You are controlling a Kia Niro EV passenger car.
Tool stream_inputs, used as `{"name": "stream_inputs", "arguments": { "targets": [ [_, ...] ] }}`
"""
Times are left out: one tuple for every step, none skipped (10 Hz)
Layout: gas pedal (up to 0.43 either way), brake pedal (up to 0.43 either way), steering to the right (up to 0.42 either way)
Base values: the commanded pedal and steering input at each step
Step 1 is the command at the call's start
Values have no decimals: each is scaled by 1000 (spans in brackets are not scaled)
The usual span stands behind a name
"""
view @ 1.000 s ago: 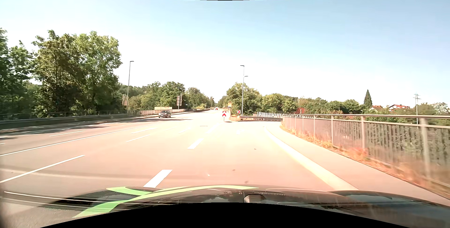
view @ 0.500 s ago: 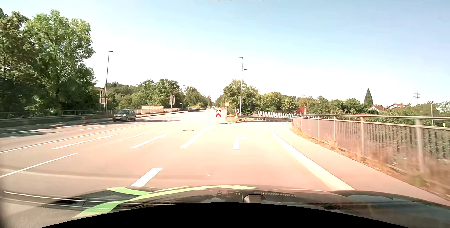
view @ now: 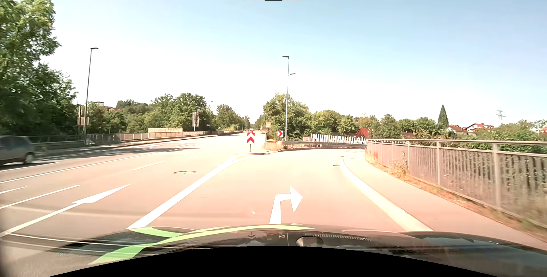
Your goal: Follow the waypoints while adhering to traffic rules and regulations
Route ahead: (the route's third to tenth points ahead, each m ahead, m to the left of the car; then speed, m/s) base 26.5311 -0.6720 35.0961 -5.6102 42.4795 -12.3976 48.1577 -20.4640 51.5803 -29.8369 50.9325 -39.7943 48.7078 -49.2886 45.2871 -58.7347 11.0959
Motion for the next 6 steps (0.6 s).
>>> {"name": "stream_inputs", "arguments": {
  "targets": [
    [59,0,36],
    [67,0,37],
    [79,0,37],
    [98,0,40],
    [98,0,47],
    [98,0,54]
  ]
}}
